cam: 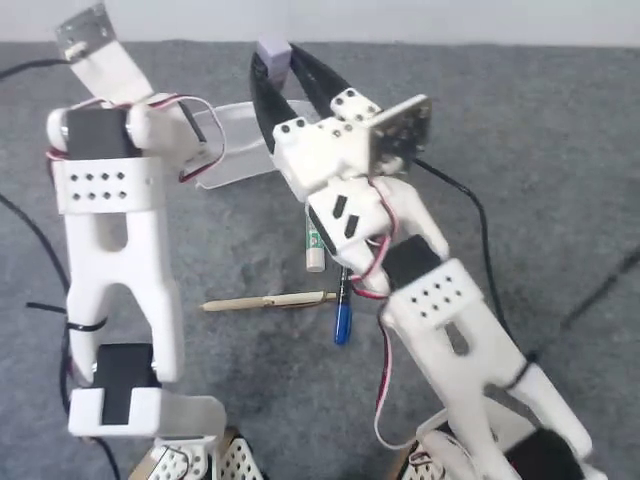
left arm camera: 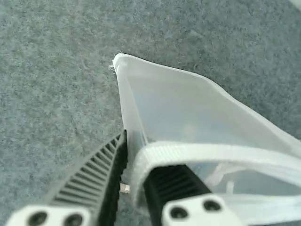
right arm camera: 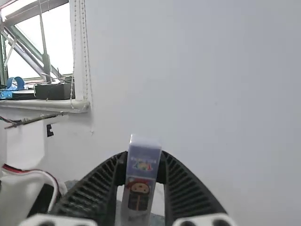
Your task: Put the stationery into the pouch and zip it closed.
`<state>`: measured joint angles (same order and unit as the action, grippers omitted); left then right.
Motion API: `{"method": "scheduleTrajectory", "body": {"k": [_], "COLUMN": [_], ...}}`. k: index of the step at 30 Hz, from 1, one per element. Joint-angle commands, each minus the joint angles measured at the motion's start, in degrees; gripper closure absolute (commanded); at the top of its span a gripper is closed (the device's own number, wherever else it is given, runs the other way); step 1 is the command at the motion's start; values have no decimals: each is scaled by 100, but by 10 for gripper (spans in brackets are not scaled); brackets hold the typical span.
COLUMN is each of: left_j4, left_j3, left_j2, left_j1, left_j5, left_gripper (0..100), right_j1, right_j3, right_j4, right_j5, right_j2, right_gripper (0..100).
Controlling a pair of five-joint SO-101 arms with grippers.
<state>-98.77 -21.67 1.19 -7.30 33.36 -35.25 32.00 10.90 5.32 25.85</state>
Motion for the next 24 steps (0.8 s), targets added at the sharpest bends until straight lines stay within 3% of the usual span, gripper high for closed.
{"method": "scheduleTrajectory", "body": {"k": [1,8,21,24], "left_j4": [-141,-141,-114,-26], "left_j3": [-101,-101,31,136], "left_j2": [79,79,70,79], "left_j1": [149,114,97,97], "left_j5": [70,70,70,70], "left_gripper": [991,991,991,991], "right_j1": [-40,-40,-40,-92], "right_j3": [114,536,721,818], "right_j4": [602,2299,2387,2387], "right_j5": [-53,-79,-114,-545], "right_j2": [-277,-1174,-2009,-2062], "right_gripper": [992,991,991,989]}}
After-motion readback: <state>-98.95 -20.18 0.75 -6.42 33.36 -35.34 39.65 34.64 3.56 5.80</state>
